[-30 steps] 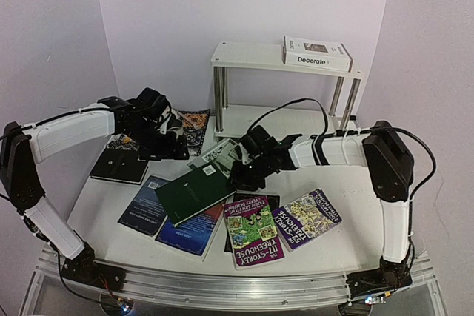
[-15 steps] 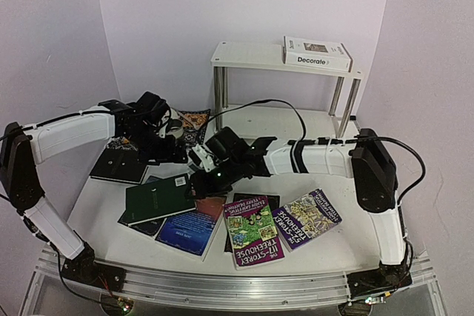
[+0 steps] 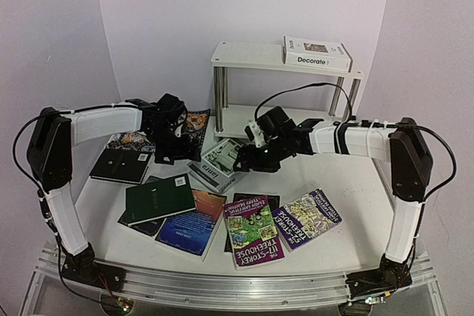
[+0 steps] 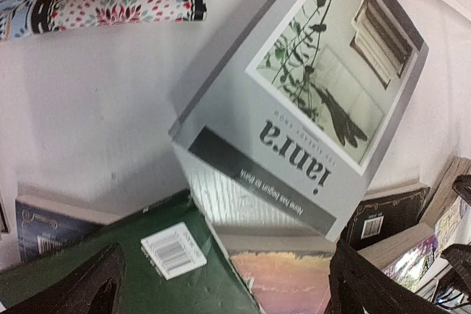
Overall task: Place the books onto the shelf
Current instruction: Pick up the book at the center of the board.
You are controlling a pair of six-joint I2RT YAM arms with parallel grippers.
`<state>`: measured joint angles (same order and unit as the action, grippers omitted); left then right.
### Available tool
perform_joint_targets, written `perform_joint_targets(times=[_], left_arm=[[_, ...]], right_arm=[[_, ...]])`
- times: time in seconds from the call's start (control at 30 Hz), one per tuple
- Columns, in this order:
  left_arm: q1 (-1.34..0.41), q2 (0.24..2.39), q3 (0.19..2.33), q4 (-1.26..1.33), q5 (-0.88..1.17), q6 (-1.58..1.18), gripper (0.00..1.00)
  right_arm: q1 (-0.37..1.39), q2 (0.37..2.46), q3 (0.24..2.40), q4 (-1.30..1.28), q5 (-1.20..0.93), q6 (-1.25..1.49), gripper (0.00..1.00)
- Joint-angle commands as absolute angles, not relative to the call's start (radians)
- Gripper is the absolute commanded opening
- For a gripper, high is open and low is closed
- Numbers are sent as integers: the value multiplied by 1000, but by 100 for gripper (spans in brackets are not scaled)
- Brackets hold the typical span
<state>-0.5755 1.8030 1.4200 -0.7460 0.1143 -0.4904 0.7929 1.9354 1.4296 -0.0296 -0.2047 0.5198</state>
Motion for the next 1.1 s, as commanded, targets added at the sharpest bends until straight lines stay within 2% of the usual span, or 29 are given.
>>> perform_joint_targets(times=[0.0,0.13,0.27,0.77,0.97,1.07], left_arm=[[-551,1900,1551,-683,159,-441,97],[-514,2002,1638,-679,249,-437,98],[-499,2087,1724,-680,324,-424,100],[-482,2244,1830,-678,468,-416,95],[-482,2270,1824,-677,569,-400,86],[-482,2268,1810,-676,635,-387,77]], right_arm=[[801,1849,1378,-57,-174,506,74],[800,1811,1332,-77,-162,513,82],[799,1793,1327,-125,-132,513,98],[778,1806,1407,-244,-171,502,98],[775,1846,1448,-255,-191,486,98],[776,1865,1468,-256,-197,490,98]])
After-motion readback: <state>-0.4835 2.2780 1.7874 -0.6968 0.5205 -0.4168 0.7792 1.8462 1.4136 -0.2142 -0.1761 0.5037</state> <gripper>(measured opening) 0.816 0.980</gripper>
